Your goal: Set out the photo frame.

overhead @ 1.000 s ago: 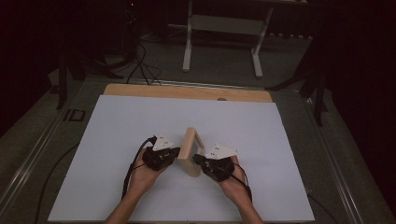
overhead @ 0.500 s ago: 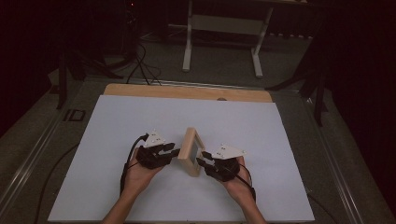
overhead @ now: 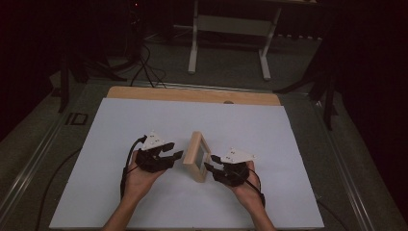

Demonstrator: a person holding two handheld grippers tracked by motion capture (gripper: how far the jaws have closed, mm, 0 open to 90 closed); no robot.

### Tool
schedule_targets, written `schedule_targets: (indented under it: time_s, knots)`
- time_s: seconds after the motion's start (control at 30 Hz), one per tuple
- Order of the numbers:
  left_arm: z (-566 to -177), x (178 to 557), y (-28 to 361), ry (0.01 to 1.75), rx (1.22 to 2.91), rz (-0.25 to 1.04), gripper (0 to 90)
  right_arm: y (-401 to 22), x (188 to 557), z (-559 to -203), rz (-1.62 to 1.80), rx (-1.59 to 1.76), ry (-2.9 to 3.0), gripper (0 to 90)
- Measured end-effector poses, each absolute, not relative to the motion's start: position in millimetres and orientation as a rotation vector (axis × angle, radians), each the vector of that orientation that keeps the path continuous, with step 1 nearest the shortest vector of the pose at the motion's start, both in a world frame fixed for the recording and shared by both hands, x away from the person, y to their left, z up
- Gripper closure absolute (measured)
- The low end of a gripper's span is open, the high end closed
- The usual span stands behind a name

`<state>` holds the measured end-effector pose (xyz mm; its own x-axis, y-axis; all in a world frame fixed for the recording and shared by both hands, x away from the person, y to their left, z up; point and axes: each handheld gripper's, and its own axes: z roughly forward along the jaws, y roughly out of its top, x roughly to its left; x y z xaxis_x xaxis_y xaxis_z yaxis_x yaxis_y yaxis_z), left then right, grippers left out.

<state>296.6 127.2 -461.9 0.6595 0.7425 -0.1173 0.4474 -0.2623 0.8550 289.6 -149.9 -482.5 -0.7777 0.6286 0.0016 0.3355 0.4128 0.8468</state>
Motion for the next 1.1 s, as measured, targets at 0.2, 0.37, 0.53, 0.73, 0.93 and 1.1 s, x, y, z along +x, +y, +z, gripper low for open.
schedule_targets:
  time_s: [0.2, 0.37, 0.53, 0.73, 0.93, 1.1]
  knots:
    - [-454, 292, 127, 0.919, 1.891, 0.389, 50.2, -152, 290, -482, 1.308, 0.835, 2.35, 59.7]
    - [-450, 289, 125, 0.912, 1.888, 0.385, 48.8, -152, 290, -482, 1.31, 0.838, 2.348, 59.5]
    - [-442, 283, 123, 0.897, 1.873, 0.373, 46.9, -153, 289, -480, 1.317, 0.842, 2.338, 59.5]
    - [-437, 277, 116, 0.896, 1.873, 0.396, 39.8, -156, 290, -478, 1.329, 0.848, 2.328, 59.4]
    - [-439, 275, 109, 0.886, 1.888, 0.379, 37.5, -157, 290, -477, 1.329, 0.852, 2.319, 59.4]
    - [-444, 275, 101, 0.881, 1.913, 0.381, 35.4, -159, 290, -476, 1.333, 0.857, 2.312, 59.4]
